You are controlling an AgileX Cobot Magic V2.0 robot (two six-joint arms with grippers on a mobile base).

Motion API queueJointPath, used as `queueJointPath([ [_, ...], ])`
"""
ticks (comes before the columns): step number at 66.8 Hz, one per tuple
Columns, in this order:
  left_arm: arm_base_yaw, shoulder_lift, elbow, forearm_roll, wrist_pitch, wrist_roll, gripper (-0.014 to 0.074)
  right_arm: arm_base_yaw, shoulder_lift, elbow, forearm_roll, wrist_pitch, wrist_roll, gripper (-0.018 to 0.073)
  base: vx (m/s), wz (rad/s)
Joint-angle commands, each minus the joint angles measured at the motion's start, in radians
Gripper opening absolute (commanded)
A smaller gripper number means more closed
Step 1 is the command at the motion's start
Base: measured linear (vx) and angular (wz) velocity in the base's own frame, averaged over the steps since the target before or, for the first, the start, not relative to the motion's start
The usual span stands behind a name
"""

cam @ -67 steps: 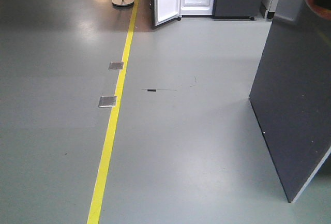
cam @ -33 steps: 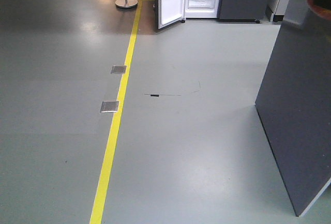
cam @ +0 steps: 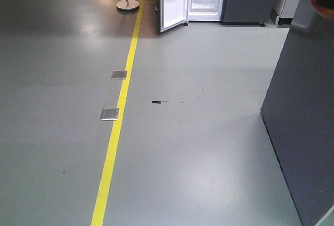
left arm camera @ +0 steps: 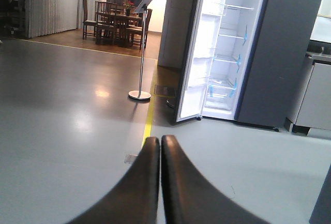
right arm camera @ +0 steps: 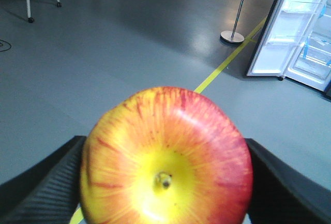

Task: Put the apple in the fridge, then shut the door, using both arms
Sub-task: 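Drive the base forward toward the open fridge door holding the apple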

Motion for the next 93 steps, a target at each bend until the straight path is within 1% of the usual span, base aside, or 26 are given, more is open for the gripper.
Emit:
queueJointPath([
  [1,-0.006,0.005,-0.018,-0.01,-0.074,0.001,-0.0007,-0.002,-0.011,-0.024,0.043,-0.063,-0.008,0.0193,0.15,0.0],
  [93,-0.006,0.005,-0.018,-0.01,-0.074,0.001,-0.0007,-0.002,-0.011,-0.024,0.043,-0.063,-0.008,0.0193,0.17,-0.02],
])
